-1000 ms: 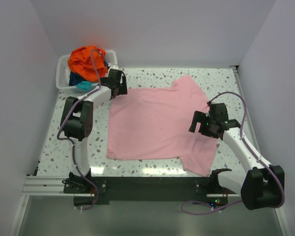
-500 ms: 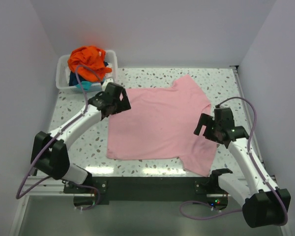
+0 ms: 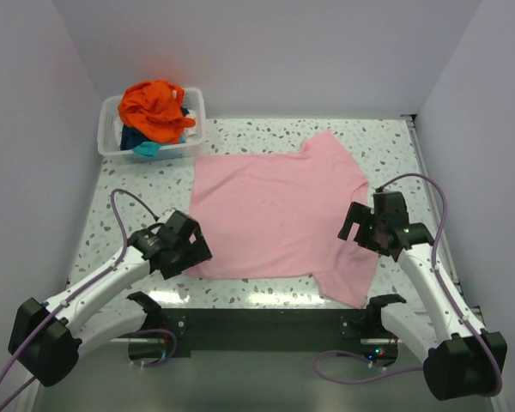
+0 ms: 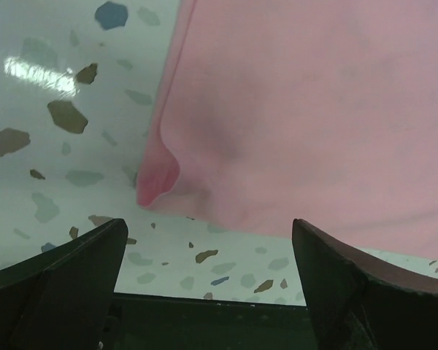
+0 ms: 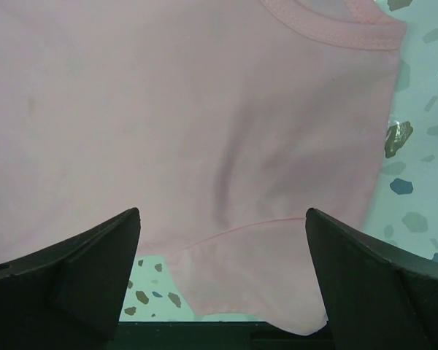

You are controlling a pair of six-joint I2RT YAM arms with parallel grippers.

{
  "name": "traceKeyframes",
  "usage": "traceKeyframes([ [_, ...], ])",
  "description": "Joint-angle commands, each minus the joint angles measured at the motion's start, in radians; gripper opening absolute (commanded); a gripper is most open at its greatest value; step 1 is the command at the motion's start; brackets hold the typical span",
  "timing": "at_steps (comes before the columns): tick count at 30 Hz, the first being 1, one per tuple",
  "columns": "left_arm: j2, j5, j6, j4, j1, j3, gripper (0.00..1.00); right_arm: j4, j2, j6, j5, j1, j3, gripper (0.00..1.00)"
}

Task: Fold and stack the t-shirts
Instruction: Flatten the tshirt out

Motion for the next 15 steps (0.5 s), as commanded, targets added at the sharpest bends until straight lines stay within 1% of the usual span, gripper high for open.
traceKeyframes([
  [1,0.000,-0.030,-0.146,-0.110,-0.003,-0.037,1.00,0.018,-0.002,0.002,-0.005,0.000,-0.013,0.99],
  [2,0.006,-0.047,-0.183,-0.124,-0.003,-0.042,1.00,0.017,0.000,0.000,-0.004,0.000,-0.014,0.99],
  [5,0.038,-0.079,-0.217,-0.133,-0.001,-0.039,0.97,0.017,0.003,-0.007,0.003,0.001,-0.014,0.99],
  [6,0.044,-0.082,-0.217,-0.123,-0.001,-0.041,0.93,0.018,0.007,-0.011,0.003,0.001,-0.014,0.99],
  [11,0.104,-0.042,-0.225,-0.025,-0.001,-0.096,0.77,0.018,0.021,-0.020,0.010,0.001,-0.013,0.99],
  [12,0.116,-0.036,-0.226,-0.012,-0.001,-0.100,0.72,0.021,0.024,-0.021,0.012,0.000,-0.010,0.99],
  [15,0.149,-0.030,-0.234,0.005,-0.001,-0.104,0.64,0.023,0.032,-0.023,0.010,0.001,-0.010,0.99],
])
